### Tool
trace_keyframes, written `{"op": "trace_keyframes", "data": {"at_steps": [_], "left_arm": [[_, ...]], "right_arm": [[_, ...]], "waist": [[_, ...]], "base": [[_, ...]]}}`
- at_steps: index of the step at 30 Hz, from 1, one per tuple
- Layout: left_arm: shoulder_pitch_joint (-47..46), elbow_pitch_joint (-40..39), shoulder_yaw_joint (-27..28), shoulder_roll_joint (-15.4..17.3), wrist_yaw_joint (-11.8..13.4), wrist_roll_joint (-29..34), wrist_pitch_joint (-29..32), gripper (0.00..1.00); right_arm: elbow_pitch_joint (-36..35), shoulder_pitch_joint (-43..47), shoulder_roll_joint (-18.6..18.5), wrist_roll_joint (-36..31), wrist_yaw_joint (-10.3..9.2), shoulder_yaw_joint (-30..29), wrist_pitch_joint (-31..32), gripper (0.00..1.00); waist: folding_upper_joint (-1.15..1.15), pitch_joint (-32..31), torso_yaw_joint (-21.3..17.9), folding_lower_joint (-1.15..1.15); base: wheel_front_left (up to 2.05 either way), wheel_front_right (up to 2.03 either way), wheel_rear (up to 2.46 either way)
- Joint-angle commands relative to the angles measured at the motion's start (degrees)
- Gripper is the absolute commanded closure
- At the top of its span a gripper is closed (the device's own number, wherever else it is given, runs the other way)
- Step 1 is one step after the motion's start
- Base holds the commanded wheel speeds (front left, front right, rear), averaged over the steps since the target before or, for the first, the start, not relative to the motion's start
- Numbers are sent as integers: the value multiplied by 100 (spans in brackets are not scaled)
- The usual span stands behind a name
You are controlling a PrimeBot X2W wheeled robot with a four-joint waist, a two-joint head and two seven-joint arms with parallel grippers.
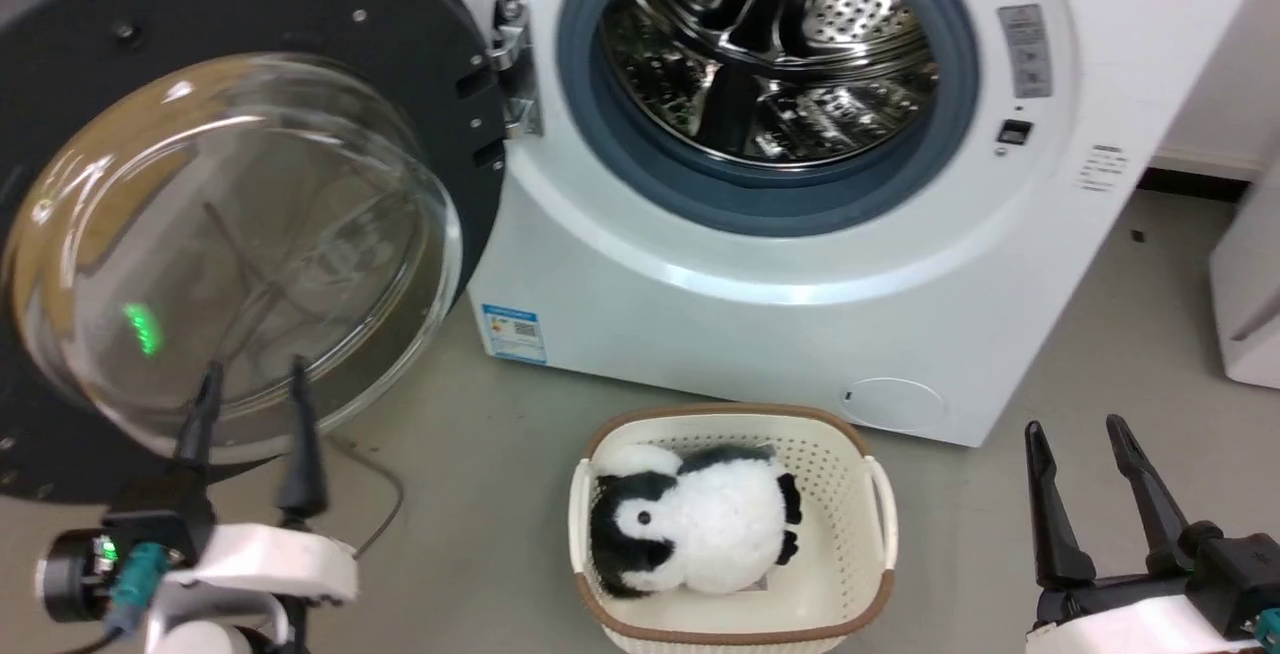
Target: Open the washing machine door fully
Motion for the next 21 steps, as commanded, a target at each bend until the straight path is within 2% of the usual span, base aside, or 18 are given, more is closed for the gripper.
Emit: {"op": "trace_keyframes", "data": {"at_steps": [1,21], "left_arm": [[93,-52,-47,-22,-14,-9,-25,0],[684,-86,-804,-132,116,-261,-25,0]], "right_arm": [[-27,81,19,55,5,4,-24,0],[-158,188,19,35,5,82,-24,0]], "waist": [[0,-23,-79,1],[0,-131,-886,1]], "base": [[0,0,0],[0,0,0]]}}
